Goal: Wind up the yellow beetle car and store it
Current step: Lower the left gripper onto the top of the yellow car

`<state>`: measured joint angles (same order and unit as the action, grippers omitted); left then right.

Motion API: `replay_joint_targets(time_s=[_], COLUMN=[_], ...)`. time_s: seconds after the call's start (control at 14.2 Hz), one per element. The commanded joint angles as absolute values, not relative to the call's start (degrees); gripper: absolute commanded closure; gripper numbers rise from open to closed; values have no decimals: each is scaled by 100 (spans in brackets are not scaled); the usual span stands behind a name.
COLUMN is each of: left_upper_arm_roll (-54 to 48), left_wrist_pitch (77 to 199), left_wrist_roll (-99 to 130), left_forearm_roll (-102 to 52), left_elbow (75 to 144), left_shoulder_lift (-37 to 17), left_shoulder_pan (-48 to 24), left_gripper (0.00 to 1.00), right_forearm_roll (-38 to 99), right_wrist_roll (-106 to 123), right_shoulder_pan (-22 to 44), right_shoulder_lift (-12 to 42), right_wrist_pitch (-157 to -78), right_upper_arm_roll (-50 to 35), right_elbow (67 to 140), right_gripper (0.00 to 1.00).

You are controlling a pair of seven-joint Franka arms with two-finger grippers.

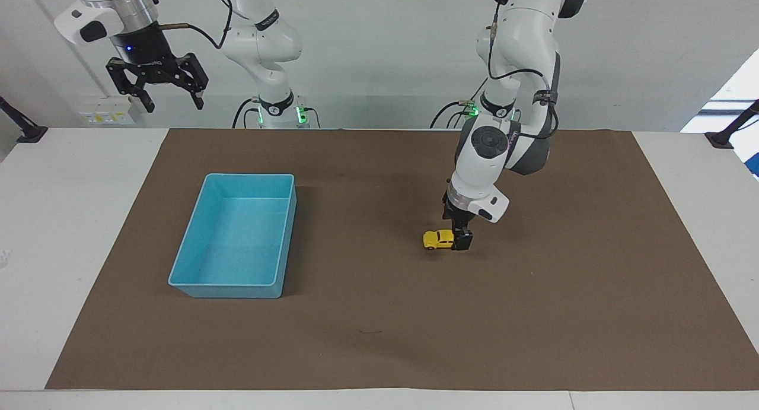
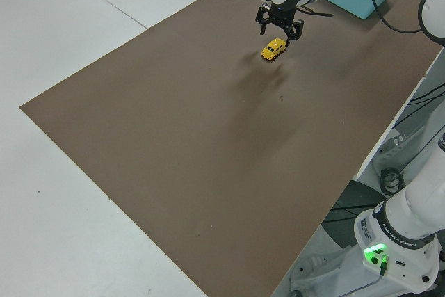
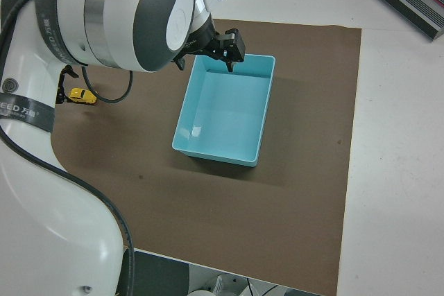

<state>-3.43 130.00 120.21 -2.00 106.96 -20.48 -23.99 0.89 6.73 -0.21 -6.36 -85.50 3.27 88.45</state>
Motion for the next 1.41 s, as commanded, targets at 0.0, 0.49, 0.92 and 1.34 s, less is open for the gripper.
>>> replay_joint_targets(time_s=[0.0,0.49,0.92,1.34], left_upper_arm_roll=[-246,-246,-246,-255], left_wrist_pitch=[13245,13395,13342,13324], left_wrist_roll=[12164,12349,12200,11586], left_forearm_roll=[-184,-185,-176,-176], left_elbow=[10802,10819,10811,10828], left_shoulder_lift=[-2065,-2215,-2215,-2215], left_shoulder_pan=[-2549,-2549,-2549,-2549], left_gripper=[0,2,98,100], right_forearm_roll=[9,9,9,9], right_wrist_roll=[624,624,624,624], right_shoulder_pan=[-35,-35,-35,-35], right_shoulder_lift=[-694,-694,-694,-694], right_wrist_pitch=[-8455,-8455,-8455,-8455], right_upper_arm_roll=[290,290,290,290], right_elbow=[8842,8842,8842,8842], right_gripper=[0,0,0,0])
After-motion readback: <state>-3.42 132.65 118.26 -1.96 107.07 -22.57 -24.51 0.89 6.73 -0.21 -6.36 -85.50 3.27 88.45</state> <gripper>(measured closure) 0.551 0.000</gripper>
